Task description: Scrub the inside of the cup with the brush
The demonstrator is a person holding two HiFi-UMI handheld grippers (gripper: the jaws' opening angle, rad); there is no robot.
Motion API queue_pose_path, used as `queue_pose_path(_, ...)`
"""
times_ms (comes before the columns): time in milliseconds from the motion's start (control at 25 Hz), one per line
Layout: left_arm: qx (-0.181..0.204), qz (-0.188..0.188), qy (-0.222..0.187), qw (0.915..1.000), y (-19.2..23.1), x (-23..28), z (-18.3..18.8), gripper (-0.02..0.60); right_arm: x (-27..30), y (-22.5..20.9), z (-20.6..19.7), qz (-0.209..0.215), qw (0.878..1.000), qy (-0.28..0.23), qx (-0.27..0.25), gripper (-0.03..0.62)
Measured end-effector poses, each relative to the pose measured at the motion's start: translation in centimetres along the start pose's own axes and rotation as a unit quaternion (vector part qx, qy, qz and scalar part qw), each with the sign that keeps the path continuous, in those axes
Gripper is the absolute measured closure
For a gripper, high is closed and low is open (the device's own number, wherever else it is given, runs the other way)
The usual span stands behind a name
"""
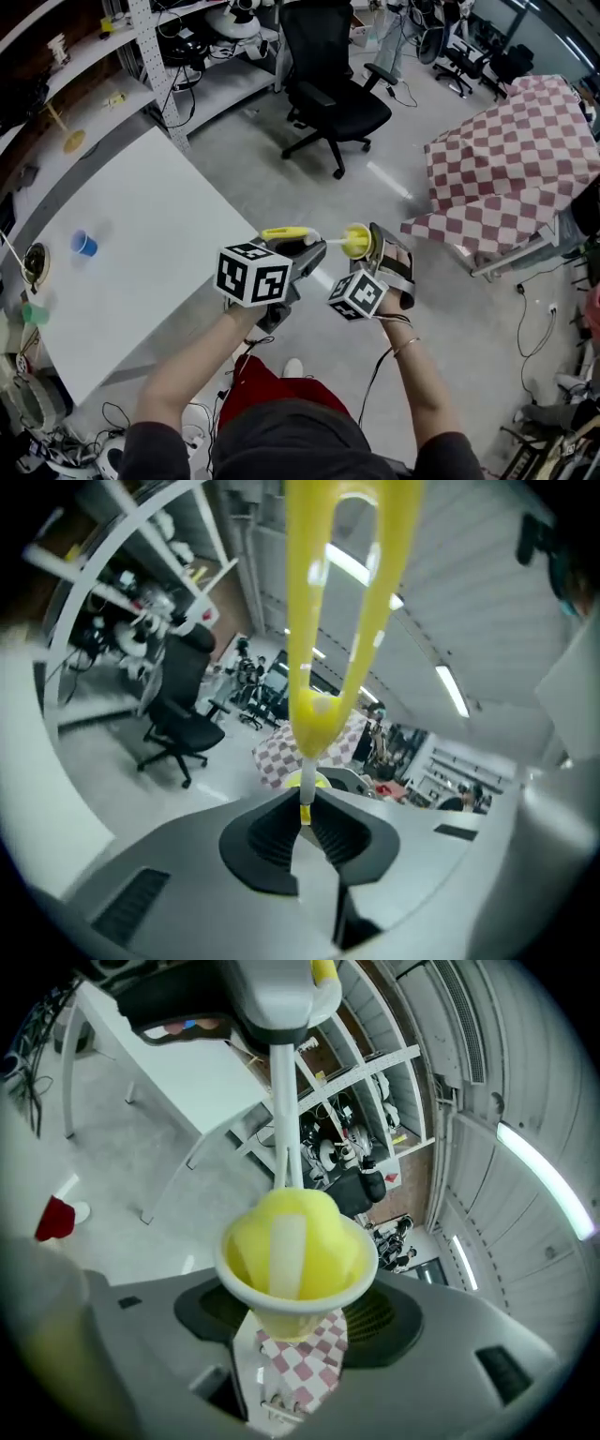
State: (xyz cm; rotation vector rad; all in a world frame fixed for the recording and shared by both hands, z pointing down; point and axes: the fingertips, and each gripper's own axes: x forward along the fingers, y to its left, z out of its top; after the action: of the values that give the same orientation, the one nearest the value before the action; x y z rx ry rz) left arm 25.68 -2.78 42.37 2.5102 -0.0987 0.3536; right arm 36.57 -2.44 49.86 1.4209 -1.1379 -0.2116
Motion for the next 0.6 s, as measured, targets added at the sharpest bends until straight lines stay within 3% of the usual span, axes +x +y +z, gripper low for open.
queue_pose_path(80,-0.064,-0.002,-0.006,0.9979,0.5,0.0,-0.2,0.540,0.0,0.0,-0.1,-0.007,1.000,0.007,-0.012,0.299)
queue_pose_path(160,-0.070,-0.001,-0.005,0.9975,0.6,0.0,-0.1,0.540,-0.1,0.1,-0.1,-0.003,1.000,0.006,-0.018,0.299)
queue_pose_path(240,-0.006,-0.002,0.002,1.0000,0.2,-0.1,0.0,0.540,-0.2,0.3,0.1,0.011,1.000,0.001,-0.013,0.299)
queue_pose_path(320,0.110,-0.007,0.015,0.9938,-0.7,-0.3,0.1,0.540,-0.3,0.6,0.3,0.030,1.000,-0.008,-0.003,0.299)
queue_pose_path(400,0.227,-0.018,0.032,0.9732,-1.7,-0.6,0.1,0.540,-0.4,0.7,0.5,0.045,0.999,-0.021,0.003,0.299)
queue_pose_path(480,0.330,-0.030,0.048,0.9422,-2.6,-0.8,0.0,0.540,-0.5,0.8,0.8,0.056,0.998,-0.033,0.003,0.299)
queue_pose_path(560,0.428,-0.044,0.065,0.9005,-3.5,-0.9,-0.3,0.540,-0.8,0.9,1.0,0.067,0.997,-0.043,-0.002,0.299)
queue_pose_path(600,0.475,-0.051,0.074,0.8754,-3.9,-1.0,-0.5,0.540,-0.9,1.1,1.2,0.073,0.996,-0.047,-0.007,0.299)
